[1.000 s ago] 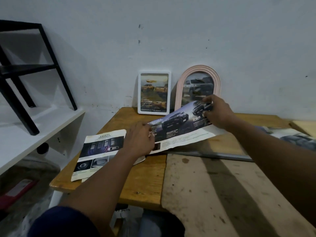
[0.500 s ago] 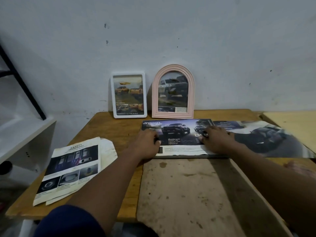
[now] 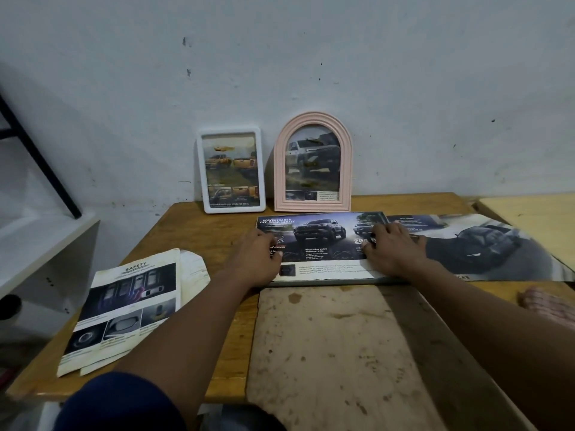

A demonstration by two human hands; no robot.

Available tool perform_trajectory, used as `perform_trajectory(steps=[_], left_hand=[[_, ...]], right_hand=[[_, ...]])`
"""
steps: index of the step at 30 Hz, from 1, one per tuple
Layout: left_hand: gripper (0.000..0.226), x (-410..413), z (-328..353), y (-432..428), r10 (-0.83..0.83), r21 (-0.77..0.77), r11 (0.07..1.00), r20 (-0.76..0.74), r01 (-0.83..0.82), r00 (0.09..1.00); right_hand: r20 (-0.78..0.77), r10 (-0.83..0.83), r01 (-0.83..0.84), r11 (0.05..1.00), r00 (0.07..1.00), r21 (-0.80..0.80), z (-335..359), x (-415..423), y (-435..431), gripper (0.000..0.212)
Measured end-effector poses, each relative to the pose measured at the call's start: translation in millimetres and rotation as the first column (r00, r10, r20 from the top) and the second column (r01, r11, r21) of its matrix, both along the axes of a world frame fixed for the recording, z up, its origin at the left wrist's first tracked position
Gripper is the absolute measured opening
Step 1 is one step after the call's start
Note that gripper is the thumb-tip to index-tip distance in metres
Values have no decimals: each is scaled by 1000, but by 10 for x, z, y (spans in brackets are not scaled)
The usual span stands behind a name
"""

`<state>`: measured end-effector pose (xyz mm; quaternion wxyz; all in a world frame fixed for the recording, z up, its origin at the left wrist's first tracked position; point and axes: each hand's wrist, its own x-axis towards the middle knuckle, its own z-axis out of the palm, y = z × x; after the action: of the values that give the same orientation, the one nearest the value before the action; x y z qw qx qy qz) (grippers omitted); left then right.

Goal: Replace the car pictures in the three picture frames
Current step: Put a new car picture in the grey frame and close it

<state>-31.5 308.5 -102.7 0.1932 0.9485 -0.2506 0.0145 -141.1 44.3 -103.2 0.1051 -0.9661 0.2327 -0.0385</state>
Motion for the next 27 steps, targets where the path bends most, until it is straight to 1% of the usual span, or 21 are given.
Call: perform_trajectory(steps=[2,5,10,12,15,17,21,24,27], left_hand=[[42,5,-21,17,18,-57,998,-37,-20,999],[46,-12,0,50,30,-88,996,-50,-34,998],[48,-228,160,74,46,-84,995,-22,-48,999],[50,-389,217,95,43,-78,996,1,-42,999],[49,-722,289,128,65,-50,997,68,-62,996],[51,-980,333,160,88,-21,996,83,-86,993],[54,-1398,318,273,92,48,994,32,-94,995],[57,-1623,240,353,96,142,985,42,-101,995],[62,-1782,172,366,61,157,985,39,-66,997]], right_hand=[[28,-2,0,999,1000,45,21,-18,-17,54],[66,-9,5,998,998,63,57,-101,-24,56],[56,-70,66,995,996,70,166,-363,-28,57],[60,-87,84,995,994,48,182,-527,-25,56],[64,-104,104,995,992,7,181,-851,24,58],[79,-111,111,994,991,2,162,-1081,70,59],[102,-106,108,994,989,-13,96,-1474,176,59],[97,-88,89,996,991,-7,26,-1692,274,57],[109,-88,91,996,990,-26,-21,-1811,431,61]])
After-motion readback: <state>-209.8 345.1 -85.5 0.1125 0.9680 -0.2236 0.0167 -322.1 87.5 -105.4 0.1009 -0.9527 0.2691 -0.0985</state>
